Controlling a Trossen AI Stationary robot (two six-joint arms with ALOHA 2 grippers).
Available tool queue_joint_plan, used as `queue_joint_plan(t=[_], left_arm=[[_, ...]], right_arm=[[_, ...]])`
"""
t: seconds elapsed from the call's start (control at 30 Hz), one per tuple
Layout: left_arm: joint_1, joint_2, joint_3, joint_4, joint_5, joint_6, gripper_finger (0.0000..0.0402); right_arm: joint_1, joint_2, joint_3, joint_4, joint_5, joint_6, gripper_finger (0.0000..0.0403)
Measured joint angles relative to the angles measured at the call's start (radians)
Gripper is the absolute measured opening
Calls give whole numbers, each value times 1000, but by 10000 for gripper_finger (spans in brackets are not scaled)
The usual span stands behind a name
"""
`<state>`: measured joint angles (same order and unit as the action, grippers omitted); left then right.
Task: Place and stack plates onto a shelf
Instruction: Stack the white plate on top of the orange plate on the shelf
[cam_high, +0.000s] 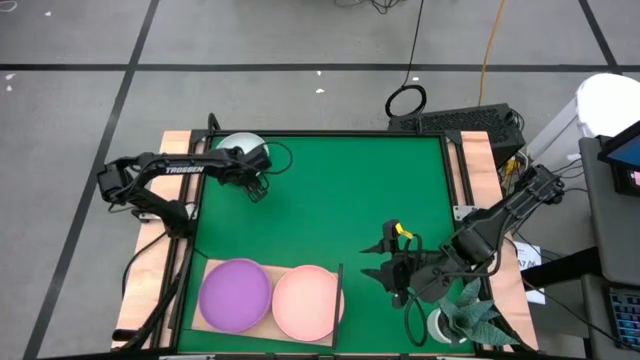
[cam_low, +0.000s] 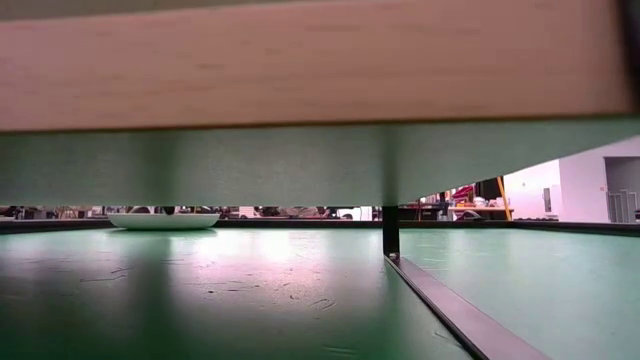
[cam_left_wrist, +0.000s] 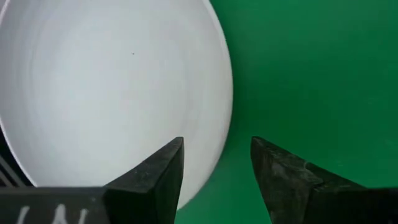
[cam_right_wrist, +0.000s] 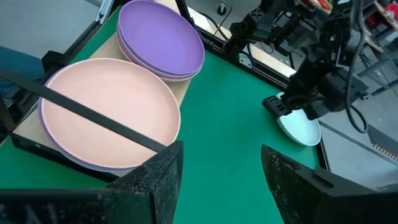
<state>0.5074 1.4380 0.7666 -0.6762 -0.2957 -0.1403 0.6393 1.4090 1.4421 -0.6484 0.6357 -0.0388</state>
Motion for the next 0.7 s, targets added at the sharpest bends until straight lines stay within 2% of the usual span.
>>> queue_joint_plan(t=[0.17, 0.5, 0.7], left_arm=[[-1, 0, -16, 10, -2, -2, 176], [25, 0, -65, 47, -1, 8, 107], [25, 0, -111, 93, -18, 61, 97]], right_arm=[[-13, 0, 0, 22, 0, -30, 196], [-25, 0, 0, 47, -4, -50, 196], [-25, 0, 0, 46, -4, -35, 196]])
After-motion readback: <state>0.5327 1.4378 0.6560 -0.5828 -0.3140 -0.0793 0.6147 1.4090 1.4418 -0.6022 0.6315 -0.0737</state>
